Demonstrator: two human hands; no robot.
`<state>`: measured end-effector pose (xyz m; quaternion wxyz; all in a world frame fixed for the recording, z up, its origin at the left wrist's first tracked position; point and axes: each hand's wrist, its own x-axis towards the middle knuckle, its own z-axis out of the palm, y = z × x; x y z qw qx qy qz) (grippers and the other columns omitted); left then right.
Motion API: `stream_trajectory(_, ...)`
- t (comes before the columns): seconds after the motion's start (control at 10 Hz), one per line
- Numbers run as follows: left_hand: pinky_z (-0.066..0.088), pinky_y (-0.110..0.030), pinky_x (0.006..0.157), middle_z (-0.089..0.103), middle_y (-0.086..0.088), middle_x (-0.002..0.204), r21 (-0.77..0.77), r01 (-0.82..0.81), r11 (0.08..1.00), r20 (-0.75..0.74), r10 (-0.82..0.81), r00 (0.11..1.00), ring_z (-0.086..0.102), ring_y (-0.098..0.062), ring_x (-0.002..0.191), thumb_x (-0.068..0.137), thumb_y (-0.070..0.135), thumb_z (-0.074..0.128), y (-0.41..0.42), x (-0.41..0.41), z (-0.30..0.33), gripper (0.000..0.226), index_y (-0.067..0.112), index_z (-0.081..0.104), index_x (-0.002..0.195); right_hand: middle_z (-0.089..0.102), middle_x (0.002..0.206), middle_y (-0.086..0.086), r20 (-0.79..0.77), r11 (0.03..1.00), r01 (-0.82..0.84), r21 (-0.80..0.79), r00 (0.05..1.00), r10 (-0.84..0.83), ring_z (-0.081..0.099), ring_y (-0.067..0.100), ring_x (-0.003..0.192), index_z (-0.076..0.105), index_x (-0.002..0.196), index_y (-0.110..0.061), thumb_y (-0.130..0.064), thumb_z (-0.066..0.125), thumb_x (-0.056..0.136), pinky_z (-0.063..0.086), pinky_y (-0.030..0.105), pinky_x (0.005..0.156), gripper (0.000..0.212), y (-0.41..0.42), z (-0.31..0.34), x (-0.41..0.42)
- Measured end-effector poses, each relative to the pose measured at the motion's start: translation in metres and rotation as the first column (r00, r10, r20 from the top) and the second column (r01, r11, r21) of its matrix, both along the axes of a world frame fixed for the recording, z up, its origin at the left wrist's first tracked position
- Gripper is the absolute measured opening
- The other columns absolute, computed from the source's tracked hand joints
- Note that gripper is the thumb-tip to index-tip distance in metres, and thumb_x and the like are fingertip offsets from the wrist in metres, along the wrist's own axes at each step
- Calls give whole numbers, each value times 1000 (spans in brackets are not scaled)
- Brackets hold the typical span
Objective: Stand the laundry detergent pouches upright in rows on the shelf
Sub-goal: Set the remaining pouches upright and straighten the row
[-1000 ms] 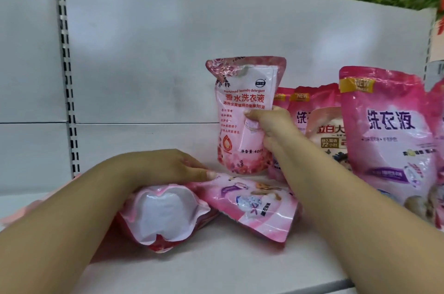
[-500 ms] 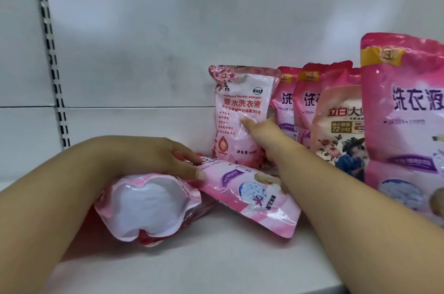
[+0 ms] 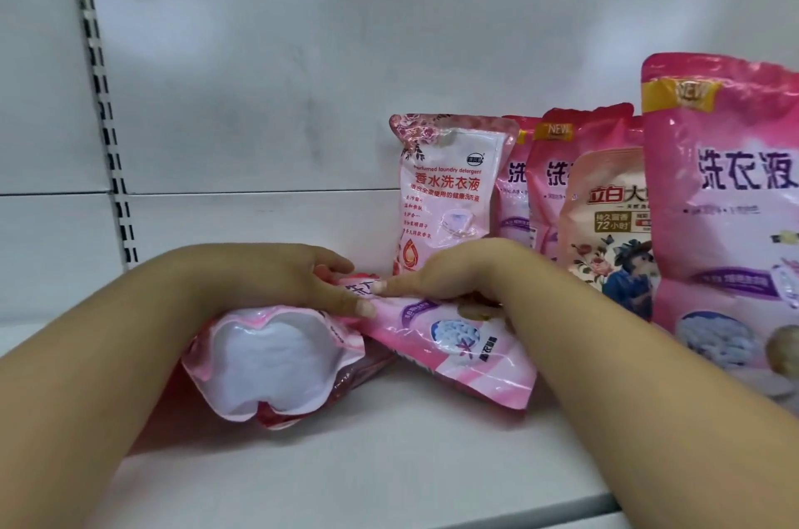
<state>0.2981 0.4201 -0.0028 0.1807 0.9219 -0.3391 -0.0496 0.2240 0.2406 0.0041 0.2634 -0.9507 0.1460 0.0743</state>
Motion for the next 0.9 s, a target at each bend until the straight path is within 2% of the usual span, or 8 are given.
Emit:
stream_trajectory(0.2, 34, -37, 109, 53, 4, 134, 3, -21, 1000, 2, 21, 1000, 51, -15, 119, 62, 75, 55, 2, -12, 7, 75, 34, 49, 125, 50, 65, 2, 163, 999, 29, -22, 986, -25, 41, 14, 45, 55, 80, -12, -68, 60, 68, 33, 18, 45, 57, -5, 12, -1)
stream_trajectory(0.3, 35, -36, 107, 53, 0, 134, -90, -16, 996, -24, 13, 1000, 51, -14, 109, 53, 77, 50, 1, -18, 7, 85, 29, 49, 123, 56, 73, 5, 349, 997, 20, -70, 937, 6, 51, 17, 55, 51, 83, -12, -61, 62, 71, 38, 20, 52, 52, 0, 21, -9)
stream_trajectory(0.4, 44, -36, 97, 65, -8, 115, -165, -59, 984, -43, 52, 998, 59, -19, 97, 42, 85, 48, 3, -38, 16, 96, 17, 62, 109, 60, 115, 9, 498, 1000, 6, -28, 867, 9, 55, 21, 86, 54, 116, -12, -50, 66, 75, 41, 25, 67, 57, 1, 25, -13)
stream_trajectory(0.5, 48, -20, 63, 72, -9, 75, -308, -50, 950, -55, 35, 998, 62, -14, 62, 42, 87, 44, 4, -36, 21, 86, 11, 69, 74, 58, 123, 6, 648, 997, -17, 72, 761, -34, 55, 17, 94, 51, 126, -14, -40, 69, 77, 44, 23, 71, 59, 1, 29, -16)
stream_trajectory(0.6, 46, -16, 67, 65, 5, 95, -366, -31, 930, -41, 17, 999, 60, -3, 74, 39, 95, 37, 10, -38, 23, 81, 27, 61, 77, 64, 111, 4, 766, 963, -71, 258, 622, -160, 63, 25, 96, 57, 119, -14, -29, 67, 81, 48, 29, 78, 41, -1, 36, -23)
stream_trajectory(0.7, 35, -35, 105, 60, 7, 120, -384, 24, 923, -24, -35, 999, 55, -9, 111, 22, 99, 34, 16, -39, 17, 93, 37, 57, 87, 69, 81, 8, 846, 880, -220, 421, 446, -293, 67, 30, 76, 63, 80, -16, -17, 66, 82, 55, 43, 71, 4, 0, 41, -26)
stream_trajectory(0.8, 41, -29, 90, 62, 15, 114, -469, 27, 883, -26, -44, 999, 58, -5, 107, 31, 98, 37, 6, -43, 19, 82, 44, 55, 90, 54, 73, 16, 825, 745, -373, 553, 366, -430, 54, 26, 72, 53, 67, -15, -16, 68, 80, 51, 50, 75, 20, 6, 37, -18)
stream_trajectory(0.9, 56, -28, 69, 70, 9, 102, -642, 81, 762, -47, -144, 988, 69, -9, 89, 51, 77, 61, -4, -44, 21, 68, 36, 56, 105, 53, 81, 19, 737, 526, -516, 676, 493, -463, 55, 28, 76, 53, 71, -15, -16, 66, 81, 49, 57, 82, 16, 15, 34, -10)
